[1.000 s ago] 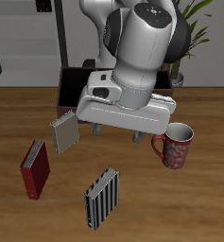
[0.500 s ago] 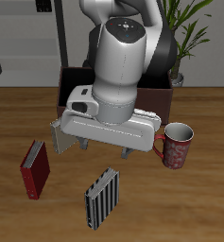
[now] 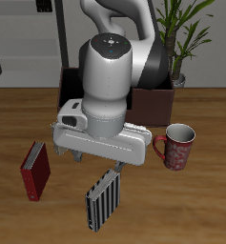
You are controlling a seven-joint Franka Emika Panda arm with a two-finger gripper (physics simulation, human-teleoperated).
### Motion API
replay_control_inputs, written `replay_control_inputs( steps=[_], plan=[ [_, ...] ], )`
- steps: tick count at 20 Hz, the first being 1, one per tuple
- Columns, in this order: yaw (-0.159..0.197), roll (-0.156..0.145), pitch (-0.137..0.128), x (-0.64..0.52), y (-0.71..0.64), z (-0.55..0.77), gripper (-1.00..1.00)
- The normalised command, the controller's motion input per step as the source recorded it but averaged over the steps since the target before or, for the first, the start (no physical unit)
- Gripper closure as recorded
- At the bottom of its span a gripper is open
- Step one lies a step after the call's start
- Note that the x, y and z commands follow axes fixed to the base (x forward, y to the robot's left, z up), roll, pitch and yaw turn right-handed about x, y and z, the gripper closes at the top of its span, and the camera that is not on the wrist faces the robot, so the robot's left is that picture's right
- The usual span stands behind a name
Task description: Place the striped book into the back desk caddy's left compartment
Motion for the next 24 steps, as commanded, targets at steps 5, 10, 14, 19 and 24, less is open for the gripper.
replay_control_inputs(
  steps=[5, 10, 14, 19, 24],
  plan=[
    [-0.061, -0.017, -0.041, 0.00, -0.19, -0.14, -1.00],
    [-0.047, 0.005, -0.028, -0.01, -0.09, -0.15, -1.00],
    [-0.058, -0.014, -0.039, -0.05, -0.08, -0.23, -1.00],
    [0.031, -0.007, -0.029, -0.05, 0.10, -0.21, -1.00],
    [-0.033, 0.007, 0.012, -0.05, 0.14, -0.31, -1.00]
  ],
)
